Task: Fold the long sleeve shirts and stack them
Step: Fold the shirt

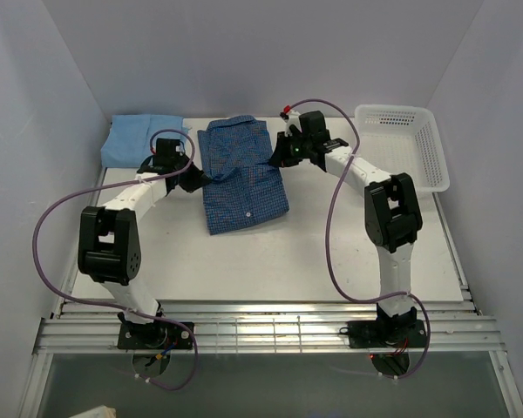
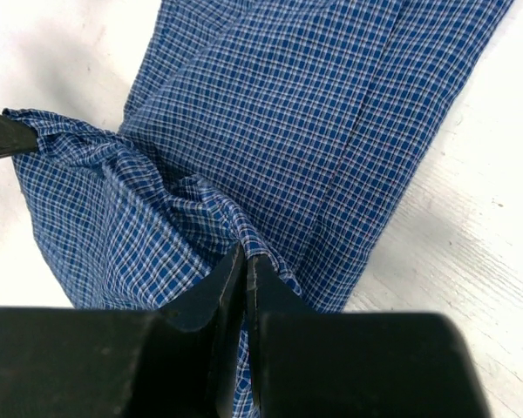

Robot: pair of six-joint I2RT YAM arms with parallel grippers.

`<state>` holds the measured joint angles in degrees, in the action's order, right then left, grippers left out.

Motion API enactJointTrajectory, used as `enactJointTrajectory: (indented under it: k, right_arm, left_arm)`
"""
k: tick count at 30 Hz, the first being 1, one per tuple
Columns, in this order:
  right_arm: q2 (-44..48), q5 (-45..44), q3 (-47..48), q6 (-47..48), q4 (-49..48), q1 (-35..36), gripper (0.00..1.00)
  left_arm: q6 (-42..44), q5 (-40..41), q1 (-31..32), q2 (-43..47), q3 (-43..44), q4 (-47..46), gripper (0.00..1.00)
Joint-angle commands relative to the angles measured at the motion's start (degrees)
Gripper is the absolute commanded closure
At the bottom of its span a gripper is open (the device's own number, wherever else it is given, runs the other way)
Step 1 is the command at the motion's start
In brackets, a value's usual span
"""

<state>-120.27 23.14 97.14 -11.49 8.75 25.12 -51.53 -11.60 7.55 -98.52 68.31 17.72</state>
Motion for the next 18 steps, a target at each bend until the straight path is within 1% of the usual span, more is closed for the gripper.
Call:
enactJointTrajectory:
  k: [1, 14, 18]
  right_arm:
    - [-1.8, 2.4, 2.9, 0.8, -1.9, -0.1, 0.92]
    - [-8.8, 0.9, 5.7, 1.7, -2.6, -0.2, 0.92]
    - [-10.3, 0.3, 6.5, 1.7, -2.5, -0.1, 0.92]
  left_arm:
    - [0.1, 3.5, -0.5, 0.0, -0.2, -0.7, 1.0]
    - [-0.5, 3.4, -0.6, -6.9, -0.7, -2.6, 1.0]
    - [0.0, 2.5, -0.7, -8.4, -0.7, -5.2, 1.0]
